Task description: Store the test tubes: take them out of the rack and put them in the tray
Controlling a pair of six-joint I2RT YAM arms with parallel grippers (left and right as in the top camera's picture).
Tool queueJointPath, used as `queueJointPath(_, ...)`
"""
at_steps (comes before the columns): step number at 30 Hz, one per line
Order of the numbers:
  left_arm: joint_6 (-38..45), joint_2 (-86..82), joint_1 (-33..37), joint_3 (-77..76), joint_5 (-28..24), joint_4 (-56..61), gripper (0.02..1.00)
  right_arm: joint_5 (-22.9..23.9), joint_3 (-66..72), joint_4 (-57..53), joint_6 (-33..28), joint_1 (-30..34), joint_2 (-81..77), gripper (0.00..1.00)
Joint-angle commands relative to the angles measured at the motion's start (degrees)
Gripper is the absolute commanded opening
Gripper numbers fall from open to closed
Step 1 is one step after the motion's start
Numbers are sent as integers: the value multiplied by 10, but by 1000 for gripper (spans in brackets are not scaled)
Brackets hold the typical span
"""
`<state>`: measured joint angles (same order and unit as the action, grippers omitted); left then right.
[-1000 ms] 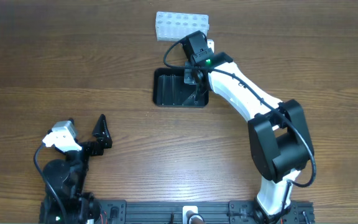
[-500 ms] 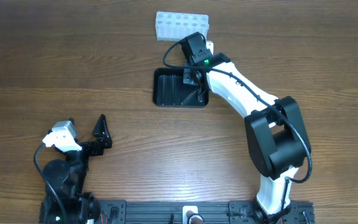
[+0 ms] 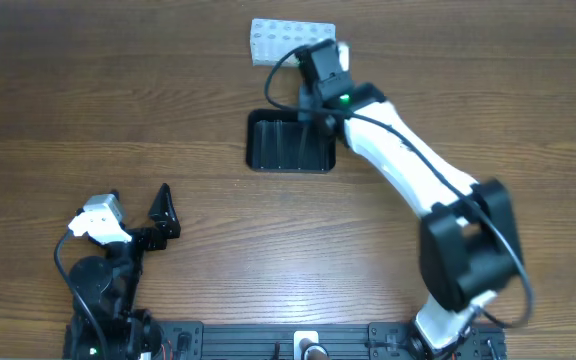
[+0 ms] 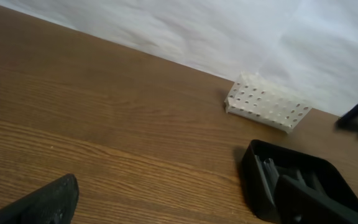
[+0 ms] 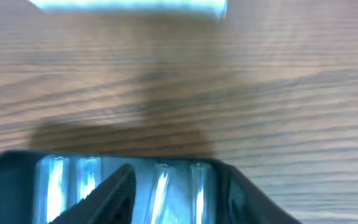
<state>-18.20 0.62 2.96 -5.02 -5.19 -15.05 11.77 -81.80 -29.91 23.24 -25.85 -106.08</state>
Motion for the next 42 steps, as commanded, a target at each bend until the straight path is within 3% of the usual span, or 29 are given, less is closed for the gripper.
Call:
queueJointPath(1, -1, -4, -3, 3, -6, -2, 1000, 19, 8, 2, -43, 35, 129, 682)
queueJointPath(6, -1, -4, -3, 3, -5, -2, 1000, 19, 66, 58, -108, 92, 252, 993)
queueJointPath(10, -1, -4, -3, 3, -6, -2, 1000, 18, 195, 177, -150, 160, 391, 993)
queueJointPath(16, -1, -4, -3, 3, -6, -2, 998, 18, 365, 190, -193, 212, 593, 991)
queueJointPath(28, -1, -4, -3, 3, -6, -2, 998, 18, 651, 189, -205, 214, 891, 993)
queueJointPath(42, -1, -4, -3, 3, -6, -2, 1000, 2, 740, 209, -200, 213, 970, 993)
